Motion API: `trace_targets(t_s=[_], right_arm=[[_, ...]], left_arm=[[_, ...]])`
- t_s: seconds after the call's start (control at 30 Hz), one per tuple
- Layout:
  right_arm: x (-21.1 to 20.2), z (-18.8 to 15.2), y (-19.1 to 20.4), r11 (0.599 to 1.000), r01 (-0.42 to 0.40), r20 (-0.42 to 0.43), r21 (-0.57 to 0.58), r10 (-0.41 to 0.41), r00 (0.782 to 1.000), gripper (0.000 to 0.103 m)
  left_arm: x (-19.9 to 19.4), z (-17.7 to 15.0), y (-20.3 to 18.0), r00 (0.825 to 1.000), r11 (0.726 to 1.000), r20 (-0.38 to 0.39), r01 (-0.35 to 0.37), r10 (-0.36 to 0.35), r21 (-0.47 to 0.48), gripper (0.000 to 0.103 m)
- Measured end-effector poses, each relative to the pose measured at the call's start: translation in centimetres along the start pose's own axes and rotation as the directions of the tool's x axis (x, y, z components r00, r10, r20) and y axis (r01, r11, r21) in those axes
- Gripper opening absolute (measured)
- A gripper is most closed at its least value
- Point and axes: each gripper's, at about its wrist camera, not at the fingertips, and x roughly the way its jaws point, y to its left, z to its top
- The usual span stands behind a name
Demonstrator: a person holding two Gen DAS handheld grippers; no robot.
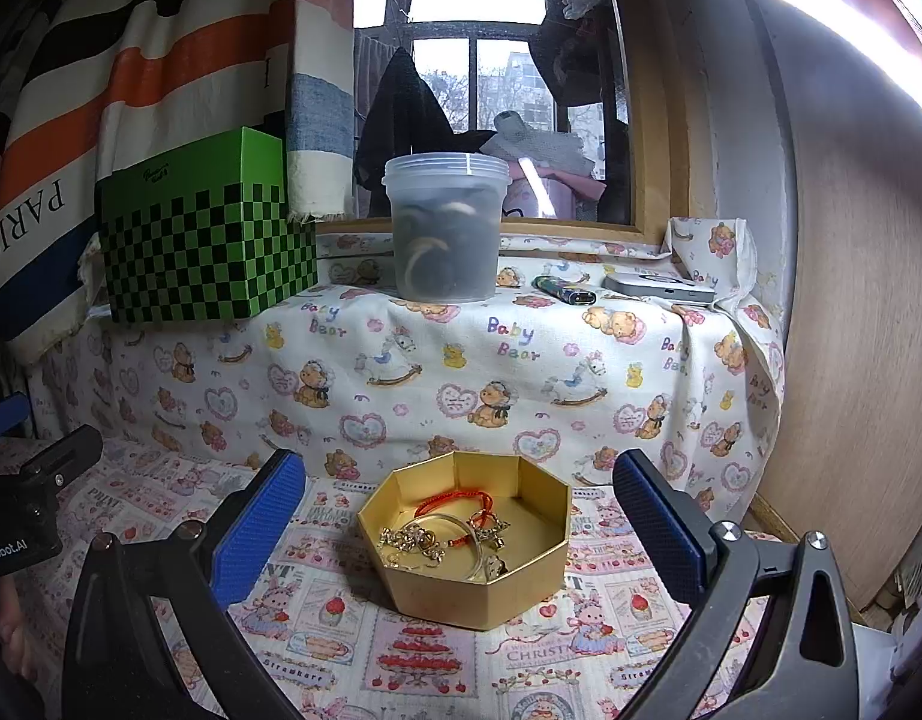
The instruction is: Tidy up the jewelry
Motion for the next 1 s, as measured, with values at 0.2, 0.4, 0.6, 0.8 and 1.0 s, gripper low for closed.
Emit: trace_targets(t_s=[0.2,0.4,0.6,0.8,1.0], right_arm=[[0.0,-0.01,0.05,1.0,0.001,-0.001,-0.001,-0.001,1.0,0.103],[0.02,-0.01,0.06,1.0,-0.001,0.0,-0.001,0.001,1.0,0.103],[0.02,-0.05,0.18,1.0,-0.006,-0.002,-0.006,0.006,1.0,0.103],[0.07,-0.01,0.24,1.0,-0.007,-0.002,-0.01,0.007,1.0,0.103],[0.03,-0.02,0.33,1.0,-0.007,-0.002,-0.01,0.006,1.0,0.103]], left_arm=[[0.09,-0.03,0.06,1.0,1.0,-0.005,-0.01,0.01,-0.004,0.103],[0.07,-0.05,-0.08,1.0,1.0,-0.008,-0.004,0.004,0.002,0.103],[0.03,-0.05,-0.02,1.0,1.0,-0.007,-0.006,0.006,0.0,0.103],[-0.01,-0.04,0.0,1.0,1.0,-0.003,-0.007,0.007,-0.001,0.103],[-0.04,-0.03,-0.05,1.0,1.0,-0.003,-0.008,0.008,0.0,0.103]])
